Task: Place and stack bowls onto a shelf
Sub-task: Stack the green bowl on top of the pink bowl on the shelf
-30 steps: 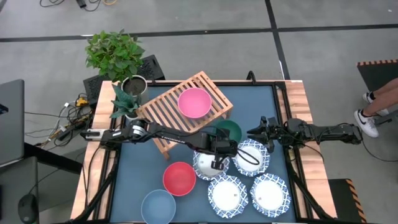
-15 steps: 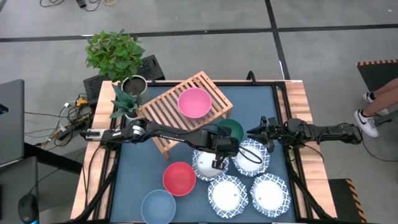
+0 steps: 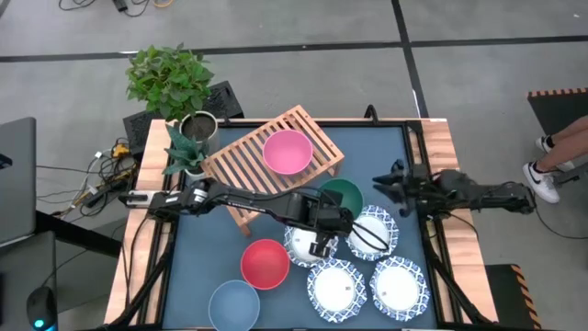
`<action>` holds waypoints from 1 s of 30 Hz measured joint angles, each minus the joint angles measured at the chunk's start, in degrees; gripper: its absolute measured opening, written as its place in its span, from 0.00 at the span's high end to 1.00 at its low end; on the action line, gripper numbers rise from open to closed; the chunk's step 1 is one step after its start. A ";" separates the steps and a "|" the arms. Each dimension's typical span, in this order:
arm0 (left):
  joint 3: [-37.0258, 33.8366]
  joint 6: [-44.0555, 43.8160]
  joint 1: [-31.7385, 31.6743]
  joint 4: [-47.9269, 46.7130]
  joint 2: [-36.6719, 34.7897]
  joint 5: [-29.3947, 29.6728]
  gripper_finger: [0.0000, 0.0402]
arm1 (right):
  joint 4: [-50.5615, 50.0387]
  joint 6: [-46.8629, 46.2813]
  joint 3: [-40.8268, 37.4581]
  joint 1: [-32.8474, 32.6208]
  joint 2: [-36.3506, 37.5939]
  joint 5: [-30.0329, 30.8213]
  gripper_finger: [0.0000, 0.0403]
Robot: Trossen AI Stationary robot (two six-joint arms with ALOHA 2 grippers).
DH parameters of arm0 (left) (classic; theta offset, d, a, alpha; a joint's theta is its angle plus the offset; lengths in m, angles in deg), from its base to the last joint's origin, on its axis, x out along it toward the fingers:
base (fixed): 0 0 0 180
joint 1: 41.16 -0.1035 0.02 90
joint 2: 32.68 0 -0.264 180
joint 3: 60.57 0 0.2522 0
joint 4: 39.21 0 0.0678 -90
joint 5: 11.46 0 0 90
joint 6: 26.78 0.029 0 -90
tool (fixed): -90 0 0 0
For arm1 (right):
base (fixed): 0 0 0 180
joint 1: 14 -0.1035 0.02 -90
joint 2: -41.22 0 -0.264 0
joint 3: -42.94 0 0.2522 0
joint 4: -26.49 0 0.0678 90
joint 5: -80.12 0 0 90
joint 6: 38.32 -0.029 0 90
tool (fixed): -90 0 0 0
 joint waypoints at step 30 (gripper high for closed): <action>-0.12 -1.58 -12.76 -22.36 -26.93 3.55 1.00 | -19.02 5.34 7.50 -0.02 -0.12 28.33 0.64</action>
